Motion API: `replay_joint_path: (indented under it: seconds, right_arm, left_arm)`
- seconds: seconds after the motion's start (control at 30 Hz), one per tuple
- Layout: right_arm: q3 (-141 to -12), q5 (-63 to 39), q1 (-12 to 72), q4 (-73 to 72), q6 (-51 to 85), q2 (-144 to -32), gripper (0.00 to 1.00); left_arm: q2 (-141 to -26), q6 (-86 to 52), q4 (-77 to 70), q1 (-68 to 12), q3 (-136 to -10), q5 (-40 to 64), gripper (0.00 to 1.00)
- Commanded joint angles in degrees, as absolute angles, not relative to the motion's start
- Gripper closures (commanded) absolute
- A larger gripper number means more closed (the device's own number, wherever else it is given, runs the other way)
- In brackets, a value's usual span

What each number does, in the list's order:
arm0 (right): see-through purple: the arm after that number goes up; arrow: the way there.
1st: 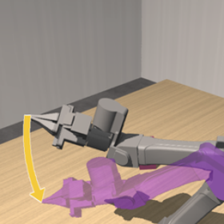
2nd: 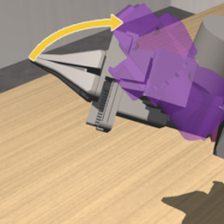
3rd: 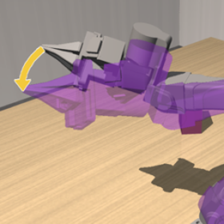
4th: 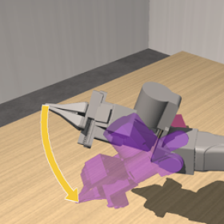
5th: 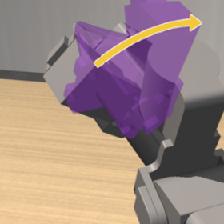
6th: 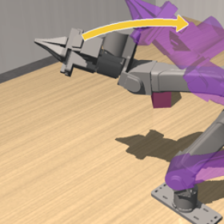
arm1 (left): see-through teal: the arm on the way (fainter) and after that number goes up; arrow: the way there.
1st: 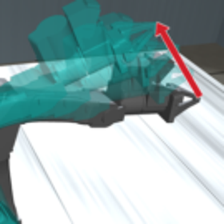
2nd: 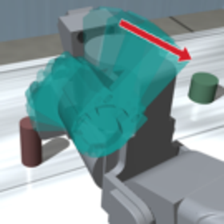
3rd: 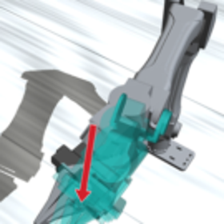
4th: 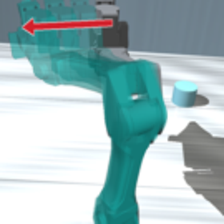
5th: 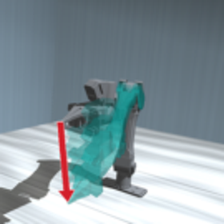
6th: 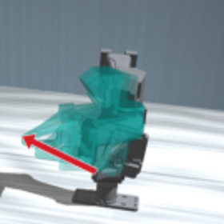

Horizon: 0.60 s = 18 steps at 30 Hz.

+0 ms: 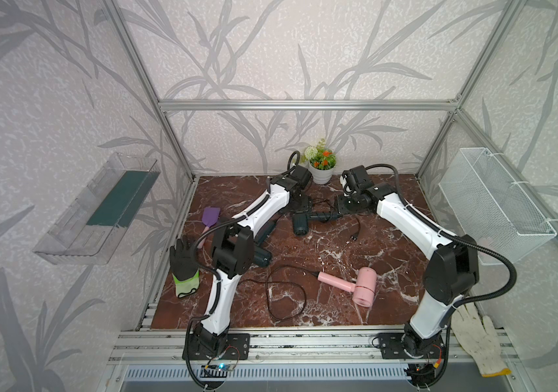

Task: Wrap the cord around the hair dryer
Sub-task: Move the hair dryer to the center of the board, then pick up the hair dryer from the center of the board.

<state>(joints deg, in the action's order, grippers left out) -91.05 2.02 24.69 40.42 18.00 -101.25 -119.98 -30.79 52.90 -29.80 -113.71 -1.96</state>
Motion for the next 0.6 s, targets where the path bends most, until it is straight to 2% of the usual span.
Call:
replay_joint_path:
  seconds: [0.0,0.2,0.23,0.27,0.4,0.57]
  right_arm:
    - [-89.3,2.5,25.1,43.8,20.2,-98.3,0.42]
    - [-87.0,2.3,27.9,44.3,19.8,-95.5,0.41]
    - [-86.9,2.4,28.5,44.3,19.6,-95.4,0.41]
    - [-86.7,2.3,29.2,44.3,19.3,-95.3,0.41]
    - [-85.5,2.4,31.5,44.3,18.9,-95.4,0.41]
    - [-83.7,1.2,33.0,42.8,19.5,-95.3,0.41]
  left_arm:
    - [-108.8,-33.8,53.4,-28.6,-108.6,-6.5,0.12]
    - [-91.6,-45.4,55.6,-26.9,-86.4,-10.9,0.12]
    - [-88.8,-47.6,55.5,-26.8,-83.4,-10.9,0.1]
    - [-85.7,-50.3,55.6,-26.7,-78.8,-11.3,0.02]
    - [-75.9,-59.1,54.5,-26.7,-65.7,-11.9,0.01]
    - [-72.9,-67.4,53.4,-26.8,-59.1,-10.1,0.01]
